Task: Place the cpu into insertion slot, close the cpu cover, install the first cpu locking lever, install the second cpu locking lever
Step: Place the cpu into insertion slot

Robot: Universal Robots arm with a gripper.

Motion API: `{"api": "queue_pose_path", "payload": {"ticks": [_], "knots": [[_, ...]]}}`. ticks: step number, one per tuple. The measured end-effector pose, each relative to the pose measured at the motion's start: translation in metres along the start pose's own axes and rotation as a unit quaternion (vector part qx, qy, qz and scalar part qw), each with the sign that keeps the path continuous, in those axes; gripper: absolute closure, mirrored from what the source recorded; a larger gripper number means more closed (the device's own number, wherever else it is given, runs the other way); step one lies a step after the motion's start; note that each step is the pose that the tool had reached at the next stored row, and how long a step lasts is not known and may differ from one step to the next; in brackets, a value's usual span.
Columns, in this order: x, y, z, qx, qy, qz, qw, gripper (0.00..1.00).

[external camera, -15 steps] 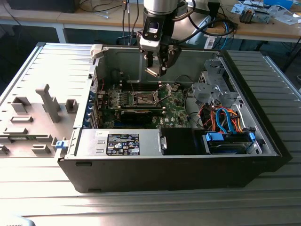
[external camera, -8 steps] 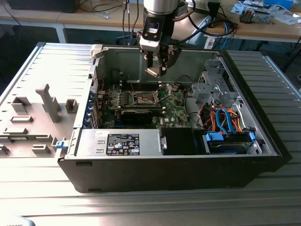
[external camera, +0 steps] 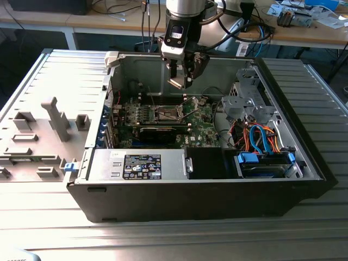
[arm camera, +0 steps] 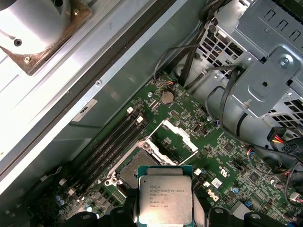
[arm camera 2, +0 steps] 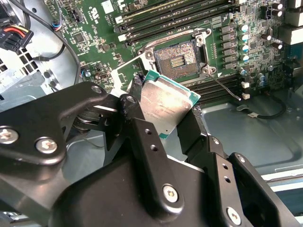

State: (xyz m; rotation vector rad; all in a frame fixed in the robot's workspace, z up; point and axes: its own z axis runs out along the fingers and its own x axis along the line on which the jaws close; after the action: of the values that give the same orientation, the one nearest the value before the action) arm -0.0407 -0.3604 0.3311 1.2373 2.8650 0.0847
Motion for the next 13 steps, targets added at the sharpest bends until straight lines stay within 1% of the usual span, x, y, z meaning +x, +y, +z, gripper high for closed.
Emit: {"api": "queue_pose_path", "payload": {"ticks": [13], "knots": [[0.0000, 0.0000, 0.0004, 0.0000, -0.0002, 0.002, 1.00000, 0.46]]}}
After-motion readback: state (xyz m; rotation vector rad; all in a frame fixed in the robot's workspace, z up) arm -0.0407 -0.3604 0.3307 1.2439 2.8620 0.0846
